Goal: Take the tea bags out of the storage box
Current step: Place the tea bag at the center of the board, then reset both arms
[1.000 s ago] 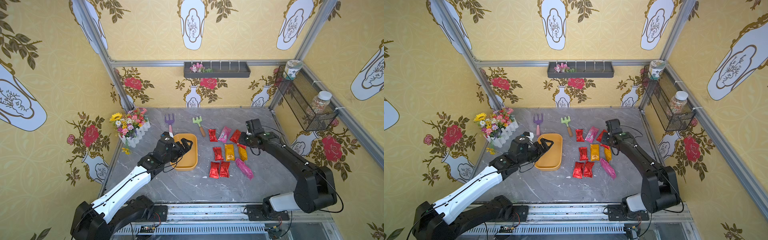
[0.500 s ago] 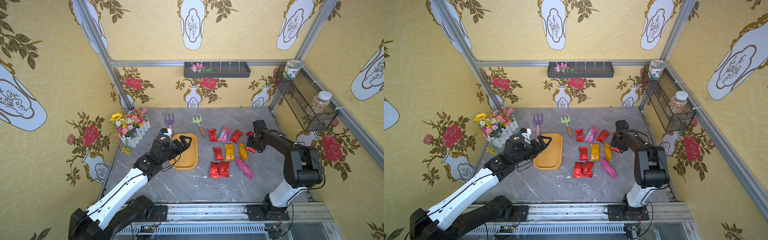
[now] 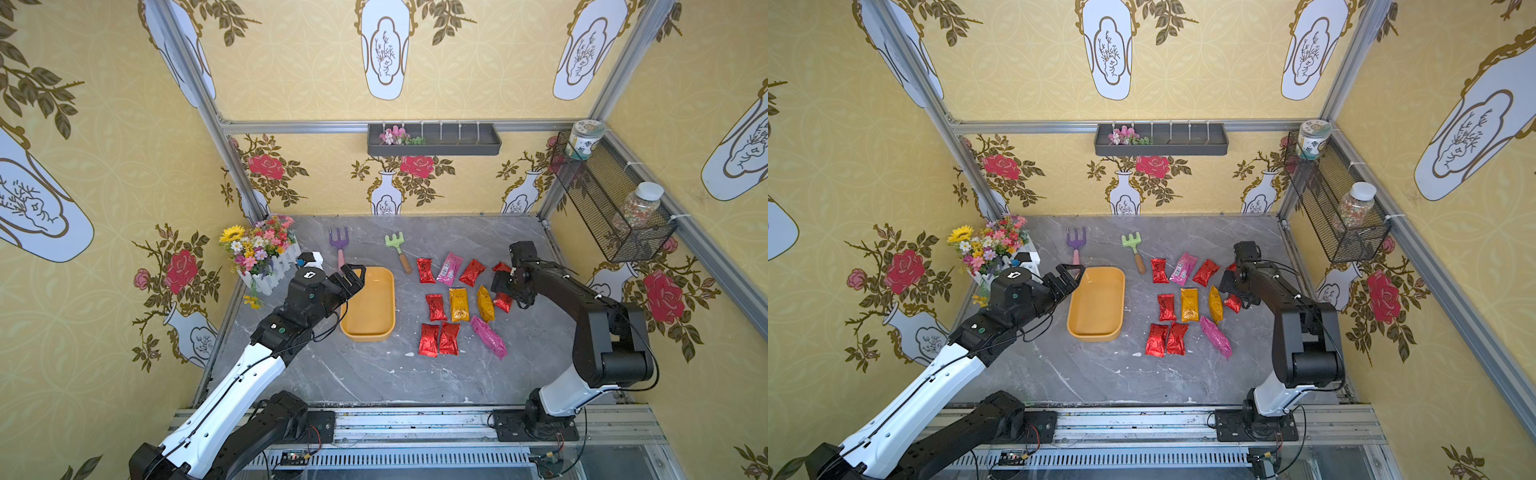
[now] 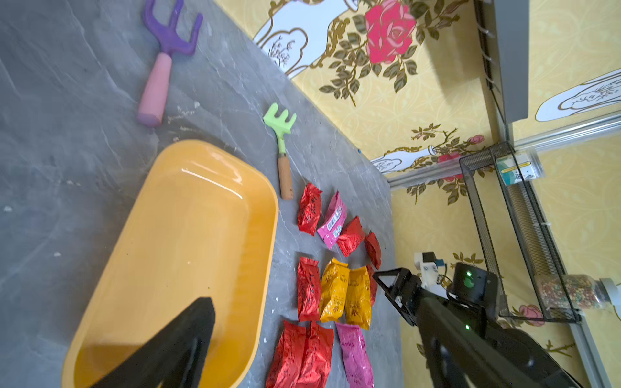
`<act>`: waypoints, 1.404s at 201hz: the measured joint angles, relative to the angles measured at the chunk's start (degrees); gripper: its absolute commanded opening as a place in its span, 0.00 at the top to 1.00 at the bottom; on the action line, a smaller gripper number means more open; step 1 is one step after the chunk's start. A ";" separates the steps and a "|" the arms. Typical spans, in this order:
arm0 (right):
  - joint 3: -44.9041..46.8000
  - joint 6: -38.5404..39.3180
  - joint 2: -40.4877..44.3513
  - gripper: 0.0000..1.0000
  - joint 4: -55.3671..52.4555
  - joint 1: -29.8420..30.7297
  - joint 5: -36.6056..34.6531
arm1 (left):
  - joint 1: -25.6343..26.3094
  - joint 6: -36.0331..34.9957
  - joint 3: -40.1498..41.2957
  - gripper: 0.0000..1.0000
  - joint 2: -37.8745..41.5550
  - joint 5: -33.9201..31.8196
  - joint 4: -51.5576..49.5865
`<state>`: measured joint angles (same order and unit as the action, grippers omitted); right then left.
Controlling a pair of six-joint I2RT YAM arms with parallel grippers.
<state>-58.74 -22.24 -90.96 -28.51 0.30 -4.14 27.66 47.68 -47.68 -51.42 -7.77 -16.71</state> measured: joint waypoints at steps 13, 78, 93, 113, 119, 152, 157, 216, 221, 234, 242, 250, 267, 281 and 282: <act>-0.07 0.17 2.56 0.02 -0.07 0.61 -0.42 | 0.00 -1.66 -1.97 0.00 -0.24 -1.84 -0.33; -2.69 4.31 15.34 0.03 0.52 18.12 -8.66 | 0.00 -8.28 2.99 0.00 7.34 -17.81 4.26; -1.38 5.01 19.65 0.03 2.86 23.17 -12.09 | -0.02 -10.95 6.64 0.00 10.60 -19.76 7.82; 2.03 6.03 25.11 0.03 7.48 25.44 -13.53 | -0.07 -14.75 10.69 0.00 13.60 -21.66 12.83; 2.84 6.08 26.16 0.03 8.85 25.55 -13.51 | -0.07 -15.98 11.58 0.00 14.08 -22.25 14.19; 6.67 5.88 28.28 0.03 17.79 25.83 -13.33 | -0.07 -21.24 15.28 0.00 13.86 -26.40 19.96; 6.99 6.08 28.26 0.03 18.69 25.83 -13.20 | -0.07 -22.05 15.82 0.00 13.70 -27.10 20.59; 23.12 21.33 29.33 0.03 36.68 20.06 -17.38 | -1.40 -37.44 33.92 0.00 10.67 -35.78 36.26; 24.76 21.70 29.62 0.03 37.70 18.58 -17.70 | -2.16 -38.29 35.17 0.00 10.45 -36.04 37.33; 28.96 22.23 30.01 0.03 40.83 14.34 -18.53 | -5.09 -39.10 38.45 0.00 9.46 -36.92 40.98; 31.26 22.27 29.75 0.03 42.75 12.59 -19.82 | -7.02 -39.26 40.11 0.00 8.50 -37.00 43.04; 33.44 22.40 28.92 0.03 44.78 11.58 -19.93 | -8.85 -39.23 41.68 0.00 7.19 -36.94 45.46; 36.09 22.67 25.75 0.03 48.19 11.08 -20.22 | -11.72 -39.19 44.52 0.00 3.56 -35.71 50.66; 37.40 22.86 22.29 0.03 52.35 10.86 -20.79 | -13.31 -39.65 45.79 0.00 -0.22 -34.36 55.45; 37.40 22.88 22.01 0.03 52.57 10.84 -20.81 | -13.46 -39.74 45.79 0.00 -0.57 -34.25 55.76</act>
<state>-21.34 0.64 -68.95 24.05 11.14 -24.95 14.20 7.94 -1.89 -51.99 -42.02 39.05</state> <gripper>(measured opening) 0.971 0.998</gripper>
